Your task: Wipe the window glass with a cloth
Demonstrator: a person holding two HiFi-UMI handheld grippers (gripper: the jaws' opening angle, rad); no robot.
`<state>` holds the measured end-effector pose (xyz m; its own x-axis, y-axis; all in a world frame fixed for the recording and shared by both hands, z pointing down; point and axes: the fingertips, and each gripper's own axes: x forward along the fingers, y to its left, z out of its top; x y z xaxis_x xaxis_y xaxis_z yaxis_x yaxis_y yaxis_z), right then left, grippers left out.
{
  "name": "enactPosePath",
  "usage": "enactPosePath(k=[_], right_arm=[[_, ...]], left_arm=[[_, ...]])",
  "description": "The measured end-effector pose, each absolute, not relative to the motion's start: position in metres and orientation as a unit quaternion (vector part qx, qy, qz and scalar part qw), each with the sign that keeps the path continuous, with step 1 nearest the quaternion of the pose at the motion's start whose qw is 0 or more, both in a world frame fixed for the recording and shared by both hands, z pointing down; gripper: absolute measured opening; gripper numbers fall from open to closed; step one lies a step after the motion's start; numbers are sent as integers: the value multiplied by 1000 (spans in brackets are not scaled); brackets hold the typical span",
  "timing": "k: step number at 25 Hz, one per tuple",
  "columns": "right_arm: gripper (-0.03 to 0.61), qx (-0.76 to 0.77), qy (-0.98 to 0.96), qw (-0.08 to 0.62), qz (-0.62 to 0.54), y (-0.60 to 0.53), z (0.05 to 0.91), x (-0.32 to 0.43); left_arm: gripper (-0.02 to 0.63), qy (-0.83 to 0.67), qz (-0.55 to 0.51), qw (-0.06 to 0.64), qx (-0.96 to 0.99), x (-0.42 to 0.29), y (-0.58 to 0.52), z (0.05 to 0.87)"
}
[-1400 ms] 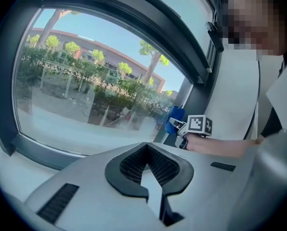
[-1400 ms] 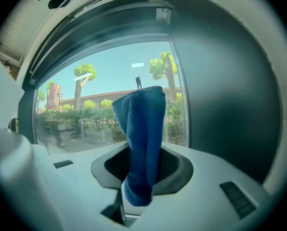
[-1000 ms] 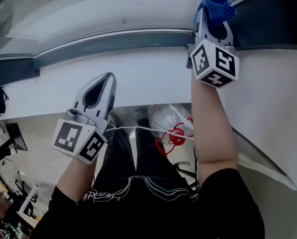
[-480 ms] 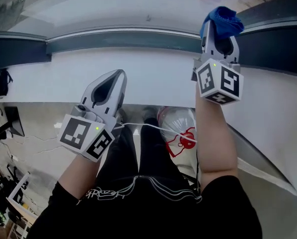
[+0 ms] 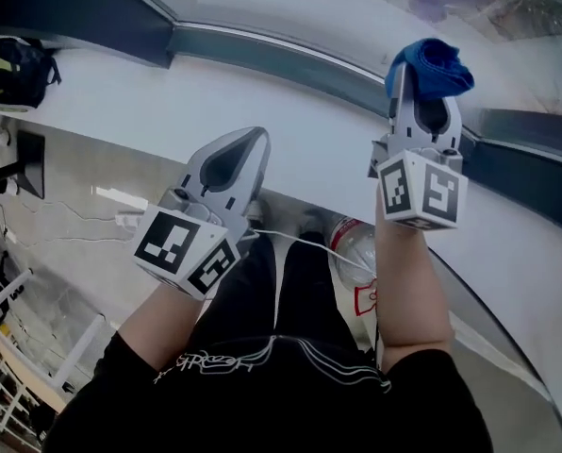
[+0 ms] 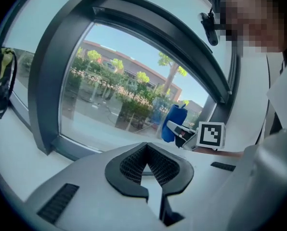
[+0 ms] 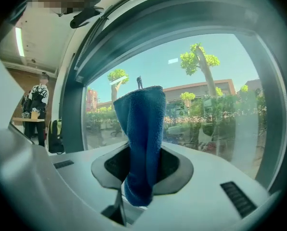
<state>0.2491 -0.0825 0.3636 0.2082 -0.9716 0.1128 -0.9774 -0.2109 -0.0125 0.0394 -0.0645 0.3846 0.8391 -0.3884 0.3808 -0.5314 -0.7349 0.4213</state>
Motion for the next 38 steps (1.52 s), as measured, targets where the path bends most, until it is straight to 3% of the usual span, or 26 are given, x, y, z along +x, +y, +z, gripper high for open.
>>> enactPosePath(k=[11, 21, 30, 38], right_arm=[[94, 688, -723, 25, 64, -200, 380, 59], [94, 634, -770, 38, 63, -298, 398, -57], [94, 623, -777, 54, 67, -354, 421, -94], [94, 646, -755, 76, 82, -372, 444, -84]], left_arm=[[3, -353, 112, 289, 883, -123, -135, 402], [3, -426, 95, 304, 847, -235, -171, 413], [3, -452, 91, 308, 832, -268, -175, 422], [3, -445, 91, 310, 836, -266, -182, 427]])
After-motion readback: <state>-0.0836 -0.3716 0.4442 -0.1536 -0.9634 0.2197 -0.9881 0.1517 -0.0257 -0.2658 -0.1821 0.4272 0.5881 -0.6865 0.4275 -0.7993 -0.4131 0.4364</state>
